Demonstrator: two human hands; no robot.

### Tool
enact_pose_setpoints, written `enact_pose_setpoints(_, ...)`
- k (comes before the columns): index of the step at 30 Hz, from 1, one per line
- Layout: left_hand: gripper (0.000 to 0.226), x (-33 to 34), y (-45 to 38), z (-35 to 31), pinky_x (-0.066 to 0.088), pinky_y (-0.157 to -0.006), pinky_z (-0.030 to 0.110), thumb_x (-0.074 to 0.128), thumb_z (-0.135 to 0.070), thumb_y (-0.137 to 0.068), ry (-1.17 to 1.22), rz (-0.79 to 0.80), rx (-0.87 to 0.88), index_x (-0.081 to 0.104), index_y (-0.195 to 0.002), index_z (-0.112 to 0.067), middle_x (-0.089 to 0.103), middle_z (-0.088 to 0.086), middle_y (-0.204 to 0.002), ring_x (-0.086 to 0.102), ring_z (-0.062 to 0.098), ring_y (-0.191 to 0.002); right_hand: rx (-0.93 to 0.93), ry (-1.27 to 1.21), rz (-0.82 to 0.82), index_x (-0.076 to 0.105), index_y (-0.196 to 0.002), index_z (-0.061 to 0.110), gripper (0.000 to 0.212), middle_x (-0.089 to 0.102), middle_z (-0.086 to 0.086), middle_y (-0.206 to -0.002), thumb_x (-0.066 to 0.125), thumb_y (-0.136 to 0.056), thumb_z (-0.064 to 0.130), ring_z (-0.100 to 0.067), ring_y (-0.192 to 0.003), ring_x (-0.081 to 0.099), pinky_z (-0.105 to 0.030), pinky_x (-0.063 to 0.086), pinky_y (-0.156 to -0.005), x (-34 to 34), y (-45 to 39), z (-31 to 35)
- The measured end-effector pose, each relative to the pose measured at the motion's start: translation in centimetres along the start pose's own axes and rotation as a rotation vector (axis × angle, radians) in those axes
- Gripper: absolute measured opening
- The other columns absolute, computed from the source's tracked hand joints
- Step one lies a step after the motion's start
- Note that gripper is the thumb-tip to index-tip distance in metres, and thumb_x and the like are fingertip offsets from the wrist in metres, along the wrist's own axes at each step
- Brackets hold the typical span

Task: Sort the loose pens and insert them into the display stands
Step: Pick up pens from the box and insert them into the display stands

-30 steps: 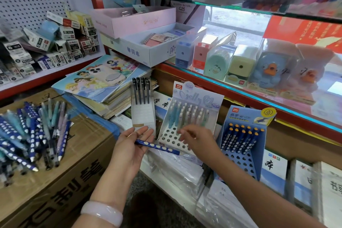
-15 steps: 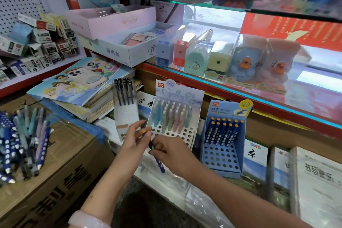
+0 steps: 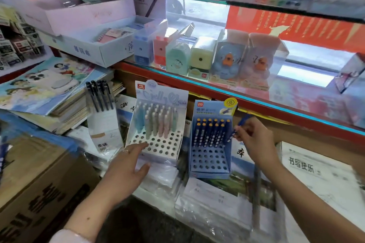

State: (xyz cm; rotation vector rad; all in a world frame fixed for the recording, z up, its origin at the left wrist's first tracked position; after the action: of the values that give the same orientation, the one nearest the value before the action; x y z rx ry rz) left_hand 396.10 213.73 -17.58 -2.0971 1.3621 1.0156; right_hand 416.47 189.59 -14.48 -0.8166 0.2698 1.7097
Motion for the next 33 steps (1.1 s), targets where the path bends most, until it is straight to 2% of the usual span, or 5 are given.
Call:
enact_pose_setpoints(7, 0.054, 0.7, -0.4, -0.6, 0.028, -0.109, 0.029, 0.052, -0.034, -0.091, -0.089, -0.001, 0.037, 0.030, -0.141, -0.031, 0.034, -0.008, -0.144, 0.031, 0.011, -0.132, -0.006, 0.094, 0.062, 0.051, -0.085, 0.010, 0.017, 0.067, -0.012, -0.081, 0.060, -0.091, 0.023, -0.028, -0.075, 0.063, -0.043, 0.051, -0.066, 2.6, -0.7, -1.8)
enact_pose_setpoints(15, 0.054, 1.0, -0.6, -0.8, 0.028, -0.107, 0.027, 0.054, -0.034, -0.090, -0.087, 0.001, 0.041, 0.033, -0.140, -0.030, 0.037, -0.007, -0.142, 0.035, 0.012, -0.130, -0.092, 0.202, 0.061, 0.054, -0.090, 0.004, 0.015, 0.062, -0.014, -0.085, 0.058, -0.092, 0.017, -0.020, -0.069, 0.046, -0.029, 0.031, -0.060, 3.4, -1.0, -1.5)
enact_pose_setpoints(24, 0.053, 1.1, -0.5, -1.1, 0.025, -0.106, 0.025, 0.049, -0.035, -0.093, -0.091, 0.034, 0.048, 0.028, -0.141, -0.034, 0.033, -0.012, -0.142, 0.030, 0.008, -0.130, -0.060, 0.309, 0.092, 0.057, -0.084, 0.001, 0.023, 0.057, -0.012, -0.079, 0.061, -0.090, 0.023, -0.021, -0.068, 0.046, -0.030, 0.030, -0.056, 3.7, -1.3, -2.3)
enact_pose_setpoints(28, 0.053, 1.2, -0.3, -1.1, 0.026, -0.108, 0.029, 0.048, -0.036, -0.093, -0.096, 0.049, 0.042, 0.027, -0.141, -0.035, 0.032, -0.012, -0.143, 0.029, 0.009, -0.132, -0.066, 0.260, 0.034, 0.053, -0.077, 0.003, 0.025, 0.049, -0.007, -0.070, 0.060, -0.090, 0.023, -0.020, -0.065, 0.043, -0.018, 0.027, -0.050, 3.1, -1.4, -1.8)
enact_pose_setpoints(33, 0.052, 1.2, -0.1, -1.1, 0.020, -0.107, 0.022, 0.047, -0.035, -0.094, -0.095, 0.050, 0.048, 0.026, -0.142, -0.033, 0.029, -0.012, -0.146, 0.023, 0.008, -0.136, -0.059, 0.285, 0.112, 0.051, -0.081, 0.006, 0.021, 0.051, -0.007, -0.073, 0.057, -0.093, 0.022, -0.026, -0.070, 0.049, -0.030, 0.029, -0.059, 3.8, -1.7, -1.8)
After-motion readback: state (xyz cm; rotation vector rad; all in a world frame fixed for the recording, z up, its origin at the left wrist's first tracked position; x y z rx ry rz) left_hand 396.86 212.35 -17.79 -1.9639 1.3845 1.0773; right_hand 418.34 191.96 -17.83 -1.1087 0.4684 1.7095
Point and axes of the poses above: each hand's wrist, its own y-axis away from the middle knuckle, its own x-axis out of the palm, z = x × y, the point moved 3 cm from there along -y, towards the middle knuckle
